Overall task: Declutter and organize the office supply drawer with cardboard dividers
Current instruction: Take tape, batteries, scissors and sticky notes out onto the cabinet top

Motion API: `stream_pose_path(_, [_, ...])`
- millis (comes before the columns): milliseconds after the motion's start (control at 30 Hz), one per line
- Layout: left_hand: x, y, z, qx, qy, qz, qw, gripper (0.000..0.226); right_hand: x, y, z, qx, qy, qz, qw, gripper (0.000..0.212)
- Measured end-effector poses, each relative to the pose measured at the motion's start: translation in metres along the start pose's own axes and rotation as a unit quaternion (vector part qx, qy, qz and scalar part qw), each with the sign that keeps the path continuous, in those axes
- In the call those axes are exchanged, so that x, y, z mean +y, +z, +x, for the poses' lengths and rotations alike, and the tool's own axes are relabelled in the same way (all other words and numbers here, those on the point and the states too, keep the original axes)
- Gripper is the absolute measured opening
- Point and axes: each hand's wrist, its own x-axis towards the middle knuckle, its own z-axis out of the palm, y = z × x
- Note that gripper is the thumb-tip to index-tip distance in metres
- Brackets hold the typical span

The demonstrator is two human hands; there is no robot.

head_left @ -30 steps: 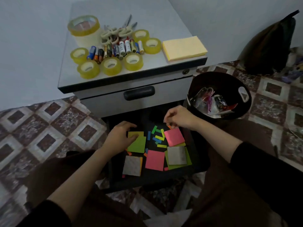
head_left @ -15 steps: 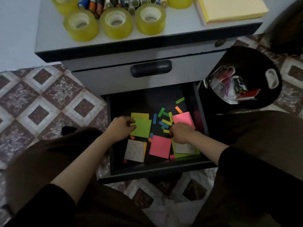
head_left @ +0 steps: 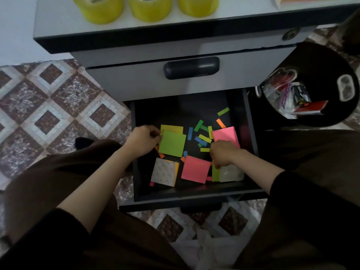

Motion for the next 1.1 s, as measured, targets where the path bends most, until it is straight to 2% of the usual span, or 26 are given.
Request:
stream_pose_path(67, [0.000, 0.002, 0.000, -0.003, 0.005, 0.000, 1.000, 0.027, 0.010, -0.008, -0.001, 0.003, 0.009, 0.087, 0.996, 0.017])
stream_pose_path(167, [0.000, 0.006, 0.001, -0.011, 0.012, -0.006, 1.000, 0.029, 0.025, -0.021, -0.002, 0.056, 0.016, 0.204, 0.977, 0.015])
stream_pose_path(233, [0.002, 0.009, 0.001, -0.016, 0.016, -0.010, 1.000, 0.029, 0.033, -0.028, -0.001, 0.100, 0.021, 0.250, 0.963, 0.025])
stream_pose_path(333, [0.007, 0.014, 0.002, -0.023, 0.022, -0.007, 0.999, 0.029, 0.036, -0.033, -0.001, 0.150, 0.023, 0.288, 0.945, 0.017])
stream_pose_path(467, [0.013, 0.022, 0.006, -0.035, 0.028, 0.009, 0.999, 0.030, 0.035, -0.039, 0.001, 0.193, 0.022, 0.360, 0.912, 0.030])
stream_pose_path(533, [0.015, 0.027, 0.009, -0.039, 0.031, 0.005, 0.999, 0.029, 0.033, -0.040, -0.001, 0.178, 0.013, 0.428, 0.886, 0.023])
stream_pose_path(633, [0.020, 0.031, 0.012, -0.041, 0.029, -0.010, 0.999, 0.027, 0.027, -0.033, 0.003, 0.097, -0.001, 0.517, 0.851, 0.022])
stream_pose_path(700, [0.022, 0.033, 0.015, -0.045, 0.028, -0.010, 0.999, 0.027, 0.022, -0.023, 0.007, 0.062, 0.013, 0.504, 0.862, 0.012])
stream_pose_path(767, [0.023, 0.035, 0.016, -0.047, 0.024, -0.007, 0.999, 0.028, 0.019, -0.010, 0.012, 0.060, 0.033, 0.427, 0.902, 0.043])
stream_pose_path(800, [0.022, 0.036, 0.017, -0.049, 0.021, -0.006, 0.999, 0.028, 0.018, -0.005, 0.013, 0.060, 0.032, 0.379, 0.923, 0.052])
stream_pose_path(867, [0.022, 0.038, 0.018, -0.055, 0.016, -0.006, 0.998, 0.029, 0.015, 0.005, 0.015, 0.073, 0.018, 0.327, 0.942, 0.049])
stream_pose_path(933, [0.023, 0.041, 0.018, -0.062, 0.016, -0.004, 0.998, 0.029, 0.012, 0.011, 0.017, 0.121, 0.002, 0.339, 0.933, 0.031])
stream_pose_path(1000, [0.025, 0.045, 0.019, -0.067, 0.017, 0.001, 0.998, 0.028, 0.009, 0.011, 0.019, 0.171, -0.010, 0.380, 0.909, 0.017])
stream_pose_path(1100, [0.028, 0.048, 0.019, -0.076, 0.015, 0.003, 0.997, 0.028, 0.008, 0.004, 0.022, 0.178, 0.001, 0.413, 0.893, 0.016])
